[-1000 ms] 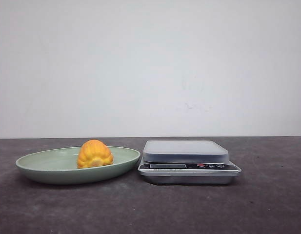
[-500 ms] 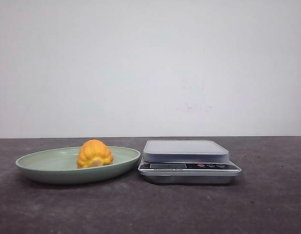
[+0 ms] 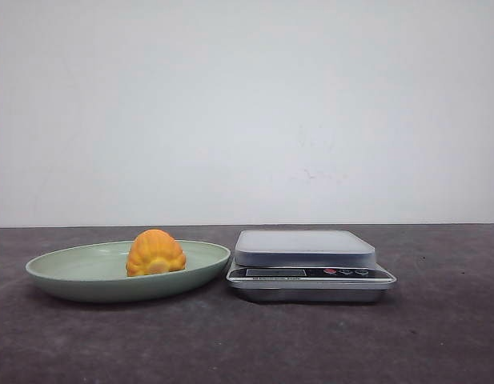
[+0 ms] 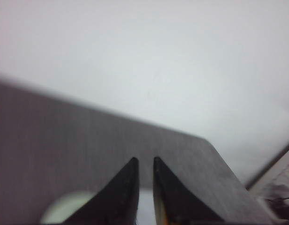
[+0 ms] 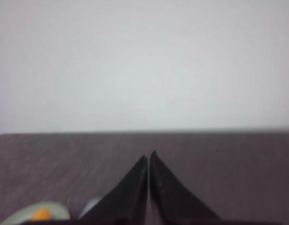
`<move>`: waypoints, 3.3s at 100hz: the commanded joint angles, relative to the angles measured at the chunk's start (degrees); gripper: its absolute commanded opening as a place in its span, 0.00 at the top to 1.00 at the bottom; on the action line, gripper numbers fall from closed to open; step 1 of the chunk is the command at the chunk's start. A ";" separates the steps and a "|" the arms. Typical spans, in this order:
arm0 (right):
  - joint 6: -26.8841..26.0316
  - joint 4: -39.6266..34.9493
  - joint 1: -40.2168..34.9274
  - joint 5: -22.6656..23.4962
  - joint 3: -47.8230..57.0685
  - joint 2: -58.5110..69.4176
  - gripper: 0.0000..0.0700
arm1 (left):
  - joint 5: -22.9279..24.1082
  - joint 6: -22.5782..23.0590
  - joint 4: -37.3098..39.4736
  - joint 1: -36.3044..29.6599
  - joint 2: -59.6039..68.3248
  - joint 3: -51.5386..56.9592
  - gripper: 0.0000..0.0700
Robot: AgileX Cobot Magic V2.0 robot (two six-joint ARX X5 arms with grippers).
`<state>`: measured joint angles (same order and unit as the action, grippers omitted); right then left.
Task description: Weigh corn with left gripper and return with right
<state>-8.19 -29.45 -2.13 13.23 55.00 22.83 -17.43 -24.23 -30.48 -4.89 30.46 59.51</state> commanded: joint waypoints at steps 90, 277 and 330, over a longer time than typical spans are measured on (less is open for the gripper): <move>-0.35 -1.53 -0.07 13.35 12.94 9.27 0.01 | -7.48 8.07 -23.37 -0.68 12.94 17.40 0.00; 3.43 -8.31 -5.68 2.75 12.92 9.27 0.02 | 0.59 4.50 -13.75 -24.92 71.65 17.00 0.98; 4.09 -8.28 -5.68 1.44 12.92 9.27 0.02 | -8.13 -0.63 22.71 -26.84 51.84 17.70 0.99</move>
<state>-4.64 -38.20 -7.57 14.79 66.85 31.90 -25.17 -21.80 -11.18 -30.92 81.28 75.72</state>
